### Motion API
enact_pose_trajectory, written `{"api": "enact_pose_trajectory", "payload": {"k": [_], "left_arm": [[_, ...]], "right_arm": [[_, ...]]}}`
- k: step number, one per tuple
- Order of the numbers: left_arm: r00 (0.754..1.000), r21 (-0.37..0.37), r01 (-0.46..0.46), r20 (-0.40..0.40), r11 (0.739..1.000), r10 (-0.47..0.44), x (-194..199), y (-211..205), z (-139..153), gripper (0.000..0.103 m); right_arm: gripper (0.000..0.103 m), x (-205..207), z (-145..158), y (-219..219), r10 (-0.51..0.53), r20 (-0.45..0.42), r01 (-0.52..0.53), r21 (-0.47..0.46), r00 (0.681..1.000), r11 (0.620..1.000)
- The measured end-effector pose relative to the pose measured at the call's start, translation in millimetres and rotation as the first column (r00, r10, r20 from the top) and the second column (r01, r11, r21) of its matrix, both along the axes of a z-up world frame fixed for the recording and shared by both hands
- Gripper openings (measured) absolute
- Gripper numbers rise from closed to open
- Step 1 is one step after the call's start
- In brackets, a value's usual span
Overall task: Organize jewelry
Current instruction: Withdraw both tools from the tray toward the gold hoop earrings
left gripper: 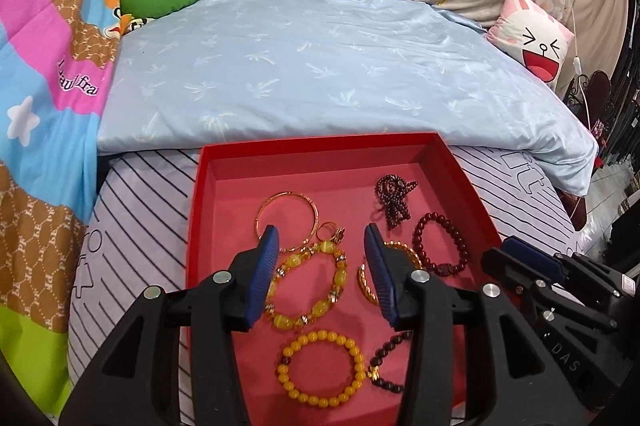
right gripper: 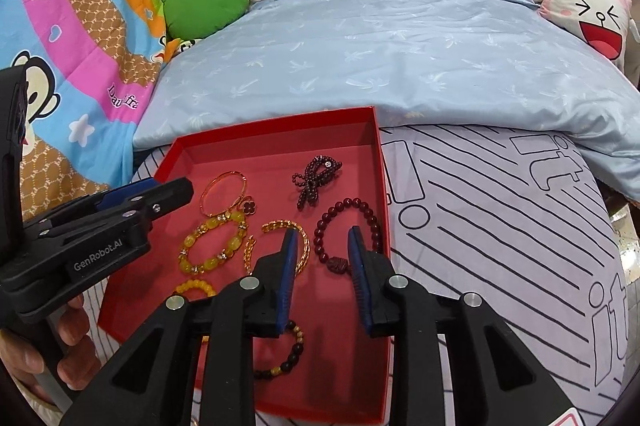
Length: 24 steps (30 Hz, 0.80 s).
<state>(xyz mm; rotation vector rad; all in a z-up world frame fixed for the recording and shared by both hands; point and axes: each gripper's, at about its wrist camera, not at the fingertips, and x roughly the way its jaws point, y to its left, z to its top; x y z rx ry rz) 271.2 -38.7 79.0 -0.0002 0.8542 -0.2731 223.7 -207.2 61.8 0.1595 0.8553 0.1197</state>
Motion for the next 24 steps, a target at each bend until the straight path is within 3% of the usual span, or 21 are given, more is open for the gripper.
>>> {"api": "enact_pose_trajectory", "payload": {"k": [13,24], "left_arm": [[1.000,-0.014,-0.005,0.026,1.000,0.005,-63,16,15,0.042],[1.000,-0.024,0.001,0.007,1.000,-0.001,-110,18,7,0.042]], "right_arm": [[0.026,-60,20,-6,-0.002,0.024,0.002,0.015,1.000,1.000],[0.026,-107,17,-11,-0.007,0.009,0.007,0.017,1.000,1.000]]}}
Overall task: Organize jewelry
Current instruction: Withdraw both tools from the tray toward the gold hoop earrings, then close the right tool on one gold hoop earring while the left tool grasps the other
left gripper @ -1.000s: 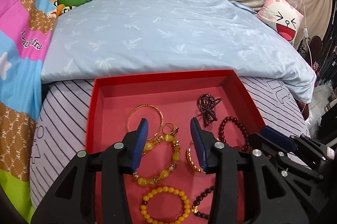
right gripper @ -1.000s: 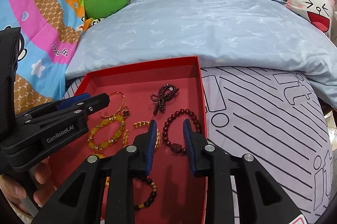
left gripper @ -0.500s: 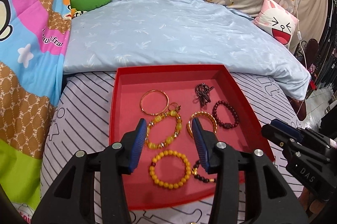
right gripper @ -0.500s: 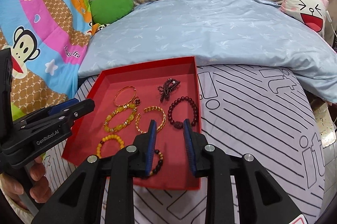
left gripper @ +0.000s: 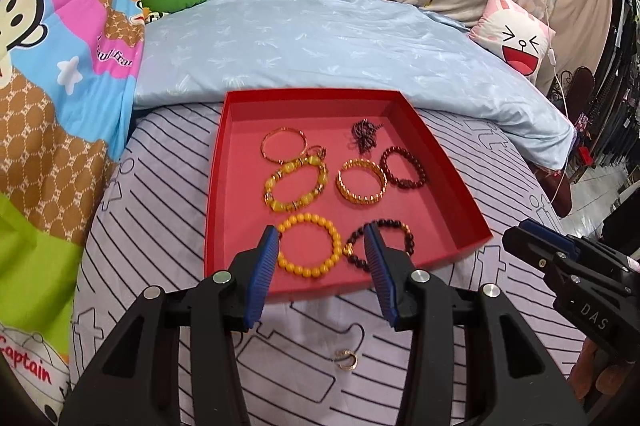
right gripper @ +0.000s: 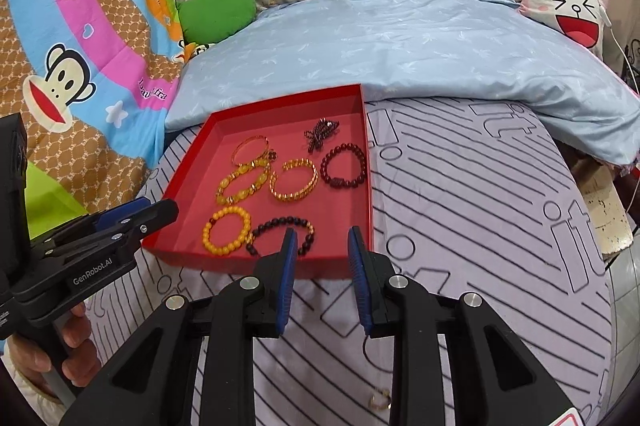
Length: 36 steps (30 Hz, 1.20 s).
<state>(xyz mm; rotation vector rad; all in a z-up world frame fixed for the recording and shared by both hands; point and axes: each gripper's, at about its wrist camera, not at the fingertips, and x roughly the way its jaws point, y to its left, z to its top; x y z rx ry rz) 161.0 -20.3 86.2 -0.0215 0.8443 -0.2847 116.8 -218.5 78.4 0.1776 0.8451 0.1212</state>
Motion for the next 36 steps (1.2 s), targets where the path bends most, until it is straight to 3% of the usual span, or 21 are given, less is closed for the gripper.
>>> {"api": "enact_pose_trajectory", "payload": {"k": [20,36], "left_arm": [[0.997,0.030,-0.023,-0.071,0.999,0.025,-60,8,-39,0.043],[0.994,0.038,-0.026,-0.107,0.999,0.030,-83,10,-56,0.043]], "right_arm": [[0.026,-64,-43,-21,-0.046,-0.103,0.042,-0.034,0.994,0.999],[0.026,-78,-70,-21,-0.053,-0.145,0.042,-0.082,0.988,0.996]]}}
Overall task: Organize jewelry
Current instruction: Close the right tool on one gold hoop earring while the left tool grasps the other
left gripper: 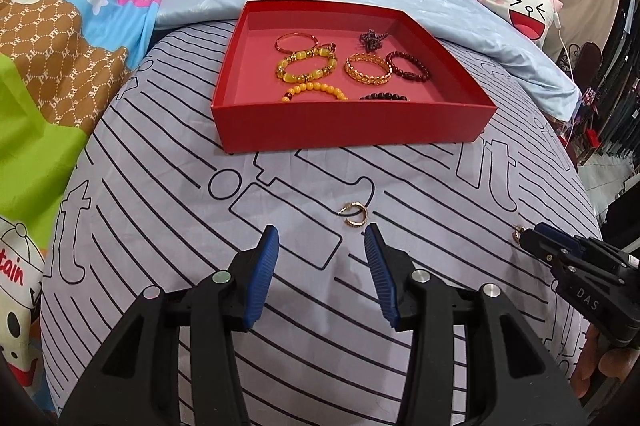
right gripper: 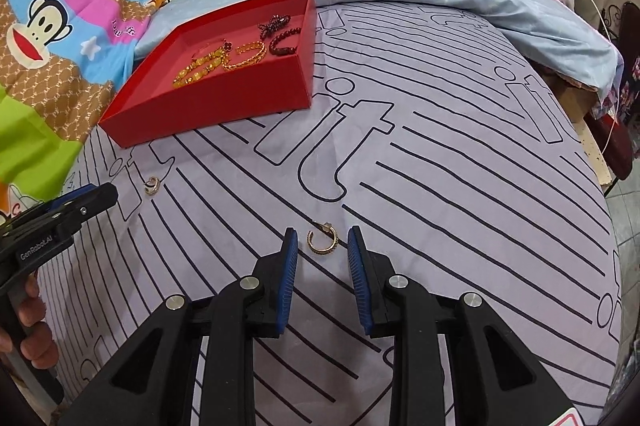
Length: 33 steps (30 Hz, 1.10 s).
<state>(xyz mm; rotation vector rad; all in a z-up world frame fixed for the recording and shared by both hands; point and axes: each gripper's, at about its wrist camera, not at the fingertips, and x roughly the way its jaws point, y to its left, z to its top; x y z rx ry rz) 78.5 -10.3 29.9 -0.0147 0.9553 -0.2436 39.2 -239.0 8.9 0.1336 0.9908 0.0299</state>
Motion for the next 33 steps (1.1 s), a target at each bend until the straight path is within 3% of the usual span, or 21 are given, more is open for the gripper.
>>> {"api": "enact_pose_trajectory", "payload": {"k": [8,16,33], "left_arm": [[1.000,0.003,0.005,-0.006,1.000,-0.005,-4,-2,-2,0.043],[1.000,-0.002,0.009,-0.010,1.000,-0.009,-2,-5,-2,0.043],[0.999,0.005,0.037,-0.019,0.999,-0.037,14,-23,-14,0.043]], "right_arm": [[0.026,3,-5,3,0.006,-0.007,-0.006,-0.009,1.000,1.000],[0.016,4,-8,6,0.012,0.003,-0.011,-0.046,1.000,0.999],[0.016,5,-7,19,0.045,0.006,-0.045,-0.009,0.999,0.999]]}}
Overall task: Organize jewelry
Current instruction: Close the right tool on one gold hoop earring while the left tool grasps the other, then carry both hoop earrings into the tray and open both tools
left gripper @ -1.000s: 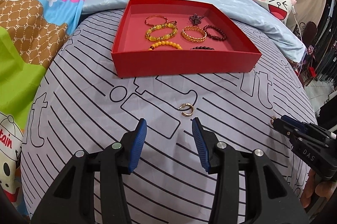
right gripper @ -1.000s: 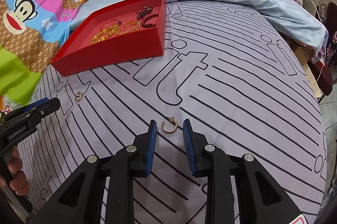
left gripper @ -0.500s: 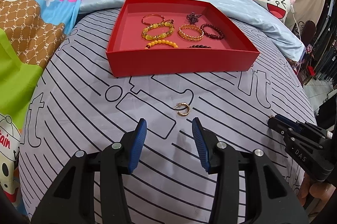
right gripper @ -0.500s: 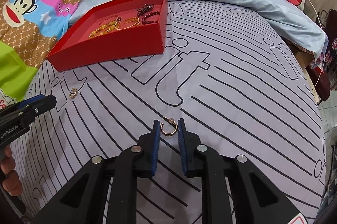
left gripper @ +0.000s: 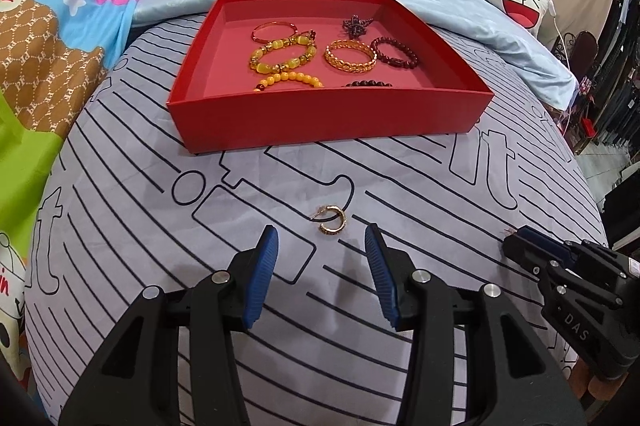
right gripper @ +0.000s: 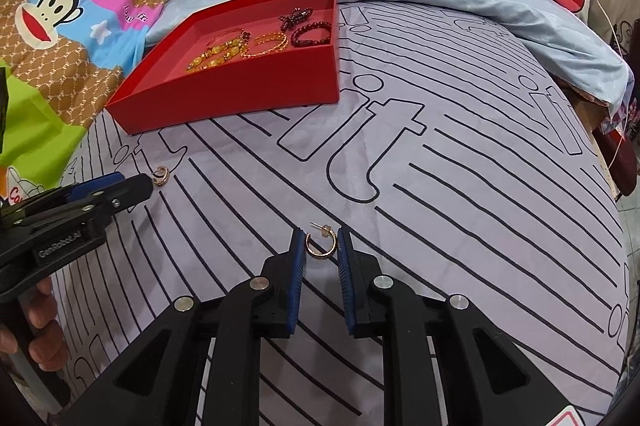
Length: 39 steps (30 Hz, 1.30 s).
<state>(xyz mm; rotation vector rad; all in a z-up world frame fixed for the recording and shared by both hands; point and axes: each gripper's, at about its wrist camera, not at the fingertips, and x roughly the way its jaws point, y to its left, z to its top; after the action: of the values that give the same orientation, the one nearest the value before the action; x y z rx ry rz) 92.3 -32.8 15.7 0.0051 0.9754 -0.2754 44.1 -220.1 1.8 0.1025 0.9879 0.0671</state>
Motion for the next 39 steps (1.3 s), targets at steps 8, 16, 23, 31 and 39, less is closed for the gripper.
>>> {"api": "enact_pose_trajectory", "payload": {"k": [8,16,23,31,39], "left_arm": [[1.000,0.013,0.007,-0.008,1.000,-0.007,9,-6,-10,0.033],[1.000,0.022,0.015,0.005,1.000,-0.015,12,-8,-11,0.022],[1.000,0.025,0.015,0.006,1.000,-0.015,12,-8,-11,0.020],[1.000,0.014,0.016,0.001,1.000,-0.016,6,-8,-5,0.020],[1.000,-0.004,0.011,0.019,1.000,-0.011,4,-6,14,0.020]], "right_arm": [[0.016,2,-1,-1,-0.004,-0.006,0.004,0.013,1.000,1.000],[0.016,4,-2,-2,-0.006,-0.006,0.006,0.021,1.000,1.000],[0.016,4,-1,-3,-0.007,-0.006,0.007,0.026,1.000,1.000],[0.016,4,10,3,0.004,0.016,-0.005,0.048,1.000,0.999],[0.016,6,29,13,0.033,0.058,-0.037,0.069,0.998,0.997]]}}
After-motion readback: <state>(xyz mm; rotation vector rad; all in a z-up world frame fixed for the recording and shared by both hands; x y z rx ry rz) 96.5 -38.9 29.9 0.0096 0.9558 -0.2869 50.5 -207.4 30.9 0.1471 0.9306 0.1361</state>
